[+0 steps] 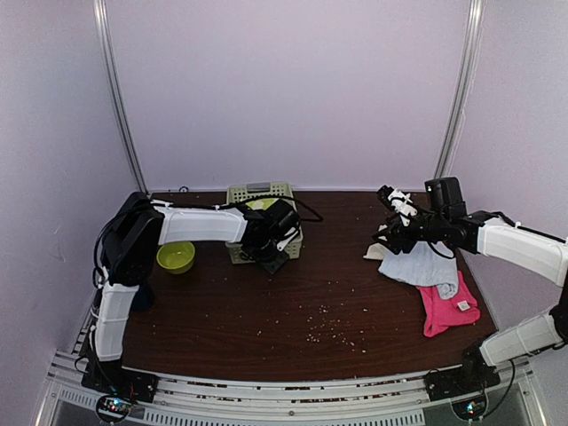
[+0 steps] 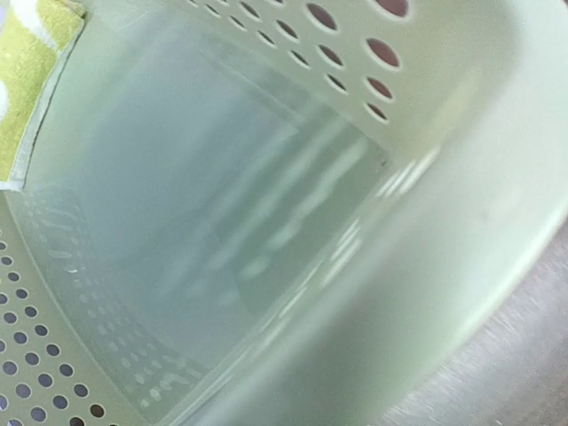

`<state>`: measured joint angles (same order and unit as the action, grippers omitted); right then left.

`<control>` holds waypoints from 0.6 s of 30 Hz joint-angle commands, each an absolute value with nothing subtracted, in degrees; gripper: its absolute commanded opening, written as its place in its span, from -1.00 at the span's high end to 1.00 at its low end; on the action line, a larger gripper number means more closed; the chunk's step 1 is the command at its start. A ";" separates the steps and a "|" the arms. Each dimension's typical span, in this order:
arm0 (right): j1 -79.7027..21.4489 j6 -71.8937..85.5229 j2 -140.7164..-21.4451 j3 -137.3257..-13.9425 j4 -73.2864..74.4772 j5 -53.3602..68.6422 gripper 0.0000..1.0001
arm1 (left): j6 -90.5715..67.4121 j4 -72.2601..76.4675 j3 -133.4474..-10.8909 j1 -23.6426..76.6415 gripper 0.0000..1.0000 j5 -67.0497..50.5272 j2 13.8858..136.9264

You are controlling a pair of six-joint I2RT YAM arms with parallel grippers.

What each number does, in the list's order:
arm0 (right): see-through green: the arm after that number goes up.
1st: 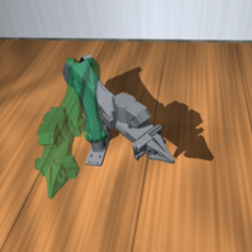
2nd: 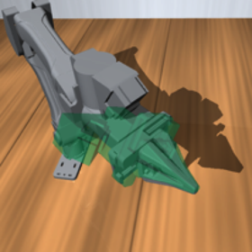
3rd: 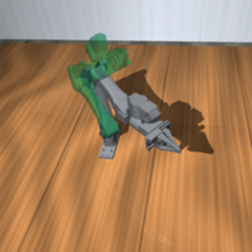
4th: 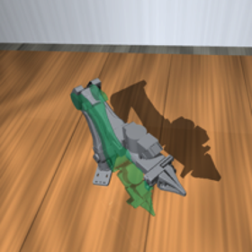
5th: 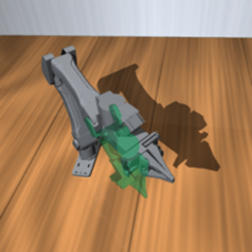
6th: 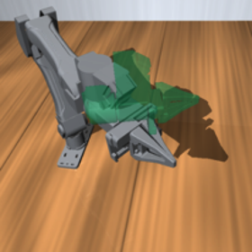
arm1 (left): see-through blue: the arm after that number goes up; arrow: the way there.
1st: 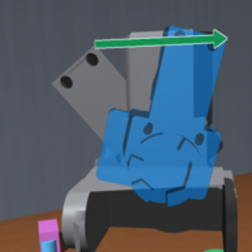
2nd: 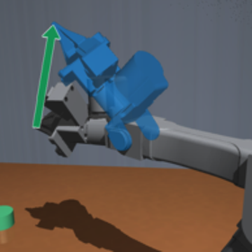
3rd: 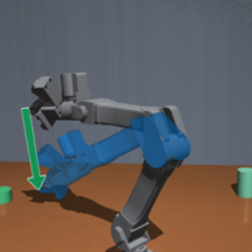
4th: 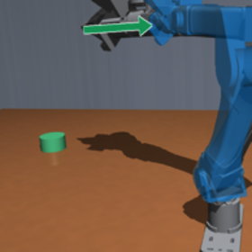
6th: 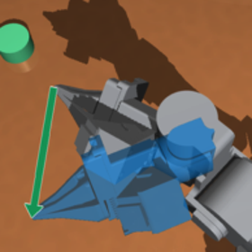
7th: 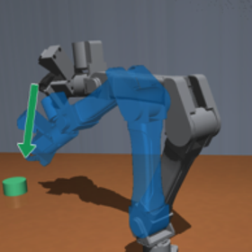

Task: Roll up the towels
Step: Move the bin to the corner of the board.

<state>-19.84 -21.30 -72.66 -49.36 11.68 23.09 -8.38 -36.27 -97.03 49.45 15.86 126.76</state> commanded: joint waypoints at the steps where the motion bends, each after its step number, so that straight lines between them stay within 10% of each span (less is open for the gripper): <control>1: -19.42 -21.90 -72.33 -48.72 10.38 22.05 -0.34 | -6.25 -33.38 -99.38 47.25 1.00 18.90 128.29; 18: -19.42 -19.49 -74.67 -49.88 10.28 21.30 -0.35 | -9.03 -30.07 -93.69 42.12 1.00 19.46 124.62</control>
<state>-19.84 -21.06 -74.24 -49.12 11.20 23.07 -7.60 -33.12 -96.47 41.67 19.79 127.61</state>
